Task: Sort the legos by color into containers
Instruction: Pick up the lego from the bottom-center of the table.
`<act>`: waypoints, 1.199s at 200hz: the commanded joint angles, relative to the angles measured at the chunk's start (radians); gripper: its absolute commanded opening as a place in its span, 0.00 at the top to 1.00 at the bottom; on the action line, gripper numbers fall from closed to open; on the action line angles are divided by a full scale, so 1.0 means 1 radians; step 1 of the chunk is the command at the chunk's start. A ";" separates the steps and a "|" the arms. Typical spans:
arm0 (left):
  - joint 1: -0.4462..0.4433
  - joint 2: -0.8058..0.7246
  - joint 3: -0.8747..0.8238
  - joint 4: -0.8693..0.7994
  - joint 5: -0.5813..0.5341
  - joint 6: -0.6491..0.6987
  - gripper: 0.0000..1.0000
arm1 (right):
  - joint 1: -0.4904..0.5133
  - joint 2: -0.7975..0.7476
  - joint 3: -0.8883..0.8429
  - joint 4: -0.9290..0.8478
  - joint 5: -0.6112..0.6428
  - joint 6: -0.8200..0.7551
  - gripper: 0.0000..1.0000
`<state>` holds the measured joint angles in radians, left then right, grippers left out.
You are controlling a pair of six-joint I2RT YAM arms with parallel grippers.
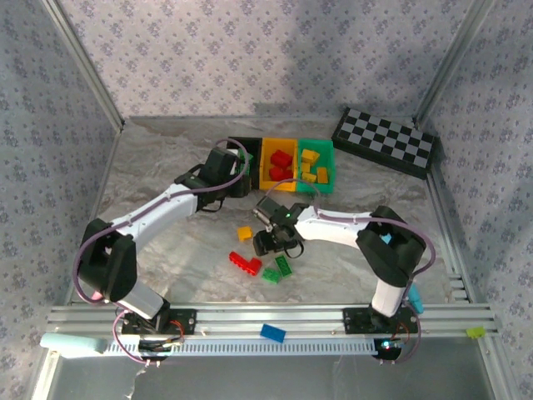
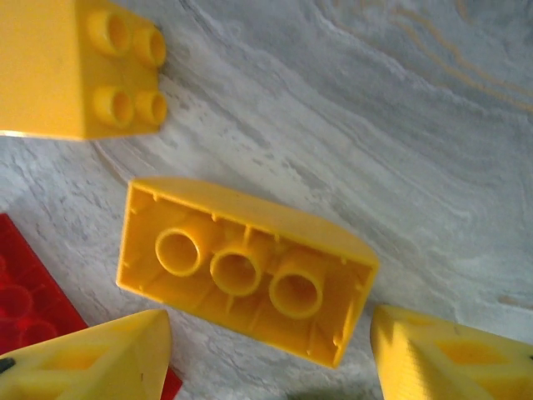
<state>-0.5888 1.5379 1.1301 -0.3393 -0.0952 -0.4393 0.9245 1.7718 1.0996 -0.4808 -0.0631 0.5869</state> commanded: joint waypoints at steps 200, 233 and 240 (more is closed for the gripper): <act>0.023 -0.092 -0.095 0.026 0.017 -0.050 0.48 | -0.138 -0.101 0.134 -0.067 0.148 -0.182 0.65; 0.020 -0.096 -0.131 0.029 0.060 -0.063 0.47 | -0.336 -0.130 0.153 -0.039 0.134 -0.243 0.64; 0.016 -0.099 -0.144 0.029 0.064 -0.064 0.48 | -0.379 -0.123 0.166 -0.029 0.127 -0.250 0.63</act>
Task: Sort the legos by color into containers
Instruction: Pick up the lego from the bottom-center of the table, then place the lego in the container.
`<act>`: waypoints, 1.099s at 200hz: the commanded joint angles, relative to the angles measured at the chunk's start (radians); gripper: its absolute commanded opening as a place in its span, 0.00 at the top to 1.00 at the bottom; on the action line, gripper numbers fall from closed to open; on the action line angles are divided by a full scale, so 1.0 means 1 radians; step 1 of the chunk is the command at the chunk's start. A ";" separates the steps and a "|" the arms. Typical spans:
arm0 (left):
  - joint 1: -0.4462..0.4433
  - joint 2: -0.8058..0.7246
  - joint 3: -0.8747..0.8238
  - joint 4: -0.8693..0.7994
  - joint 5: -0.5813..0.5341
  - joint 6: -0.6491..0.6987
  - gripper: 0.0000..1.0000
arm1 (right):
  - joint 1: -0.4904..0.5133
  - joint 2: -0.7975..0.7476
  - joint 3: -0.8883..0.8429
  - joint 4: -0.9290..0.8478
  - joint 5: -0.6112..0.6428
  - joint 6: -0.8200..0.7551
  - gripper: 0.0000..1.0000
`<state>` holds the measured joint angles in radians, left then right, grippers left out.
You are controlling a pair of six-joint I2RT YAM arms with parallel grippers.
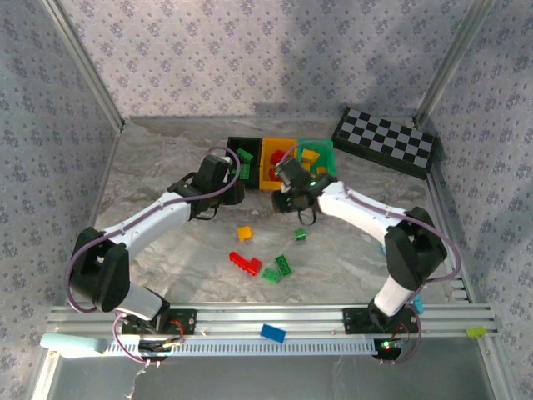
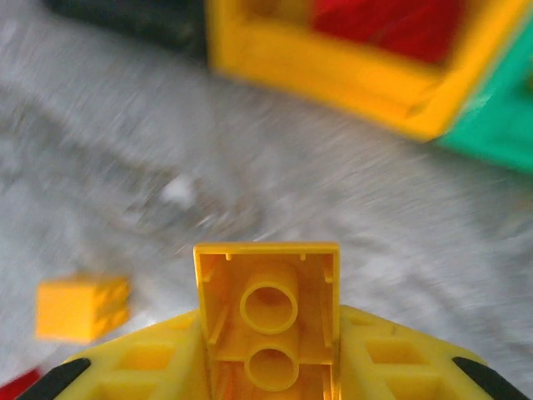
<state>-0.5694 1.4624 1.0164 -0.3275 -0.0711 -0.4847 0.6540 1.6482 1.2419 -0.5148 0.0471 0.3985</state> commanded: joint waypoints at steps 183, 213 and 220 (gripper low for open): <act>-0.160 0.090 -0.047 -0.211 0.060 -0.032 0.28 | -0.319 0.205 0.211 0.031 0.008 -0.140 0.43; -0.181 0.165 -0.009 -0.209 0.056 -0.044 0.27 | -0.316 0.164 0.185 0.038 0.001 -0.142 0.43; -0.182 0.179 0.002 -0.211 0.054 -0.047 0.27 | -0.313 0.157 0.181 0.037 0.000 -0.144 0.43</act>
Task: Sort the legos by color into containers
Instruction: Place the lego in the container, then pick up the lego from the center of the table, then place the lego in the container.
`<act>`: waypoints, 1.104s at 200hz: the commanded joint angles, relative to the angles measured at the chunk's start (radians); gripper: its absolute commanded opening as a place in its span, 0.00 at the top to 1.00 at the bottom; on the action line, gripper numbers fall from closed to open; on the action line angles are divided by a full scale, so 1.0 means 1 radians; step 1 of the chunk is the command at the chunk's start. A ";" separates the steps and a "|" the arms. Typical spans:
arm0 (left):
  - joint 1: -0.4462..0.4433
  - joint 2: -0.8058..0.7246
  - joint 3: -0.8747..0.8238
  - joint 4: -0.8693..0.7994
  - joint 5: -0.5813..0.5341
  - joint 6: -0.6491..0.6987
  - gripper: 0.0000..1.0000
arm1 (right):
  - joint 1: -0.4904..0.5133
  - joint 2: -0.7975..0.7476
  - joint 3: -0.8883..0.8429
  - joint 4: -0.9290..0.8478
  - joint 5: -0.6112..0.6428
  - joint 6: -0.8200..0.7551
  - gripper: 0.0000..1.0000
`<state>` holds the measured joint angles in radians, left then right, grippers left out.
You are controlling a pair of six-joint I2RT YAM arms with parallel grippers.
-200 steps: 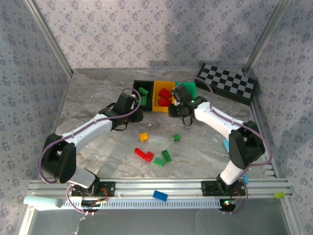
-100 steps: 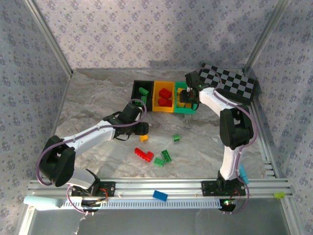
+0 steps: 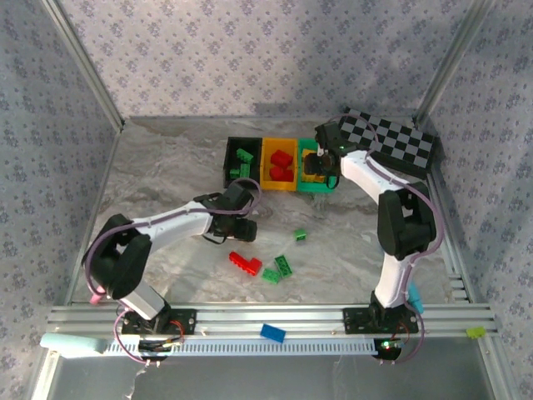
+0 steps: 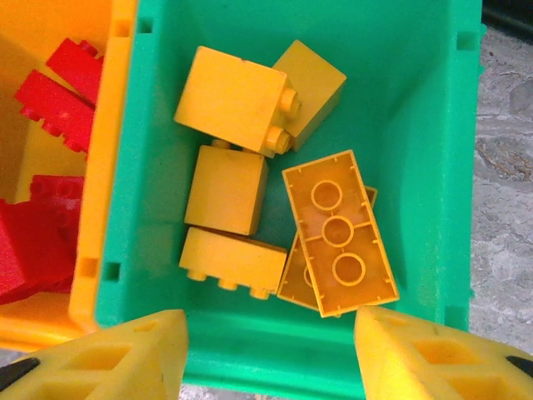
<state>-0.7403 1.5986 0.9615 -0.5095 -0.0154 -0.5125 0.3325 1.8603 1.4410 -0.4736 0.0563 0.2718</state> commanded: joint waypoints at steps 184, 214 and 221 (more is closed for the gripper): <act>-0.031 0.144 0.223 -0.047 -0.021 0.000 0.60 | 0.013 -0.218 -0.133 0.015 -0.031 -0.010 0.43; -0.031 0.194 0.369 -0.044 -0.020 0.036 0.59 | -0.001 -0.275 -0.182 0.024 -0.043 0.002 0.43; -0.031 0.217 0.415 -0.045 -0.019 0.045 0.59 | -0.005 -0.290 -0.196 0.025 -0.044 0.005 0.43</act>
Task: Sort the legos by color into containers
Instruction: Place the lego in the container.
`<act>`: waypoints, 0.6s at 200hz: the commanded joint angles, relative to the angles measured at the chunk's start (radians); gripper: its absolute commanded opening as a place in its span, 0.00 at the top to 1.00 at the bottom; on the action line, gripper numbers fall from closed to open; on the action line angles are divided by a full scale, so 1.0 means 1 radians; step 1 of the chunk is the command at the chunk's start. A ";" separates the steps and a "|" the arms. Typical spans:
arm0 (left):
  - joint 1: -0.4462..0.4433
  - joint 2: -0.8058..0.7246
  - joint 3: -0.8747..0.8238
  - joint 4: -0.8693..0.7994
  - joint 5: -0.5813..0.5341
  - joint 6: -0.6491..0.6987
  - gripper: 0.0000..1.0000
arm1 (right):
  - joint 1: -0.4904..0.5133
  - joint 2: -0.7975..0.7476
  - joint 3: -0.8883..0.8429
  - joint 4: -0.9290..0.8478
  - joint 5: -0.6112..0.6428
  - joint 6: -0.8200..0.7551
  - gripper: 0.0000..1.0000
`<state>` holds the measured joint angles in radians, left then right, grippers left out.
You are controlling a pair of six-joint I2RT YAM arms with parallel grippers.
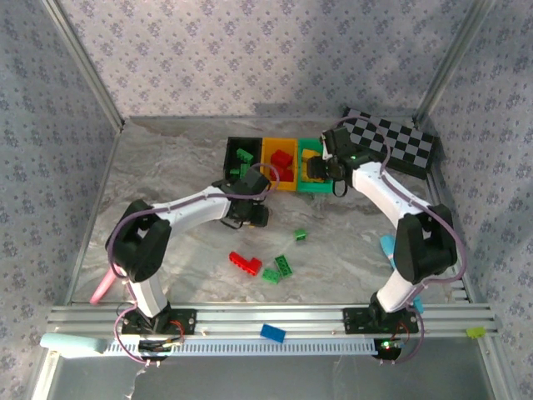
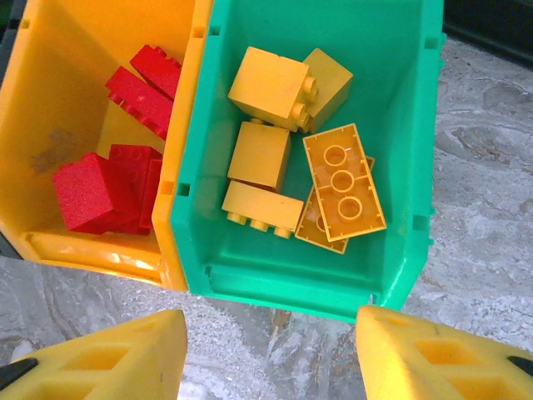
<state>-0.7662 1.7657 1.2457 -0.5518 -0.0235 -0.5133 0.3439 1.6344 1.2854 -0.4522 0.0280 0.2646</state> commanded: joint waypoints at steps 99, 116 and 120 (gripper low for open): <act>-0.005 0.528 0.911 -0.067 0.103 0.130 0.58 | -0.070 -0.251 -0.240 -0.018 -0.027 0.052 0.43; -0.005 0.626 1.064 -0.097 0.113 0.133 0.58 | -0.071 -0.277 -0.262 -0.025 -0.031 0.056 0.43; -0.005 0.652 1.107 -0.107 0.114 0.132 0.58 | -0.073 -0.283 -0.267 -0.025 -0.031 0.056 0.43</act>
<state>-0.7662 2.3089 2.1647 -0.5907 0.0525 -0.4080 0.2790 1.4002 1.0447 -0.4473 0.0105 0.3019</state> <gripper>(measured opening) 0.459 0.575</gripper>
